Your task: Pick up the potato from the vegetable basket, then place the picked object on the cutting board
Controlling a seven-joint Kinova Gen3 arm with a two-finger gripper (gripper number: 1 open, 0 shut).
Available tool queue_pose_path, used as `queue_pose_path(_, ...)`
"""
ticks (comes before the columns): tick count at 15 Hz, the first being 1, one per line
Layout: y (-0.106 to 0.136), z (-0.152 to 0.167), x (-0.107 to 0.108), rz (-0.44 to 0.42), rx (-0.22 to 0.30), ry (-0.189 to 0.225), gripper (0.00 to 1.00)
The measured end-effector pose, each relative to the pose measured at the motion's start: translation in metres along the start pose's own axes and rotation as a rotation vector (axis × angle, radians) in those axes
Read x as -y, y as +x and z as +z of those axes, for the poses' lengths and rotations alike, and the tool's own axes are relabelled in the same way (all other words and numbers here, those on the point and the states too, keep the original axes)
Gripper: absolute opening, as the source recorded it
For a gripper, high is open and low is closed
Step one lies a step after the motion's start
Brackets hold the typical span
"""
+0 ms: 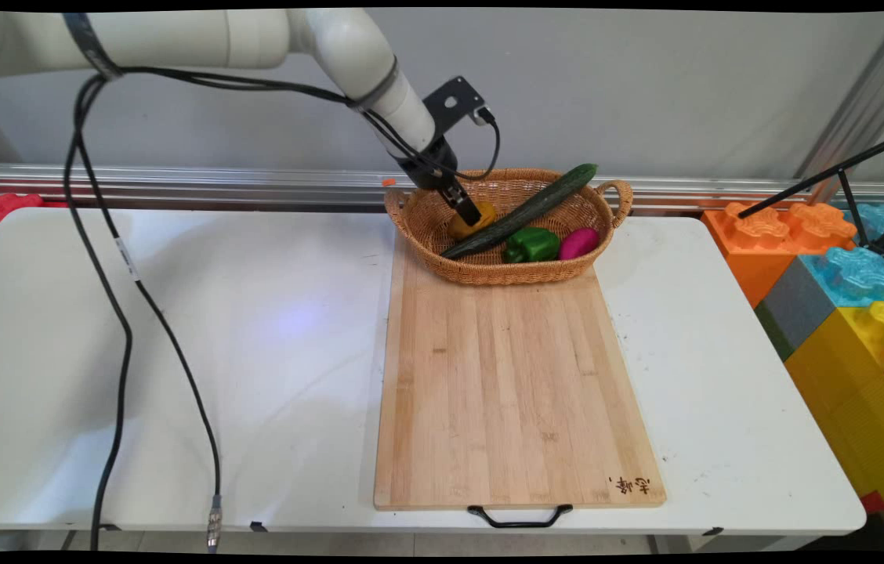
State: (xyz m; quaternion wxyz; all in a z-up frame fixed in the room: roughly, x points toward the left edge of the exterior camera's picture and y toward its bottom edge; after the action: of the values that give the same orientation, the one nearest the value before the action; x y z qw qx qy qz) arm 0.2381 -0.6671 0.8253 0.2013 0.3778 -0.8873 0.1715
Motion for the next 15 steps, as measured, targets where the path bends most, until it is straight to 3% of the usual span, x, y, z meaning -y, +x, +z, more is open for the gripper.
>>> queue_pose_path(11, 0.000, 0.047, 0.004, -0.064, -0.024, -0.005, 1.00)
queue_pose_path(12, 0.001, 0.049, 0.005, -0.060, -0.027, -0.001, 0.00)
queue_pose_path(15, 0.002, 0.051, 0.008, -0.051, -0.033, 0.010, 0.00)
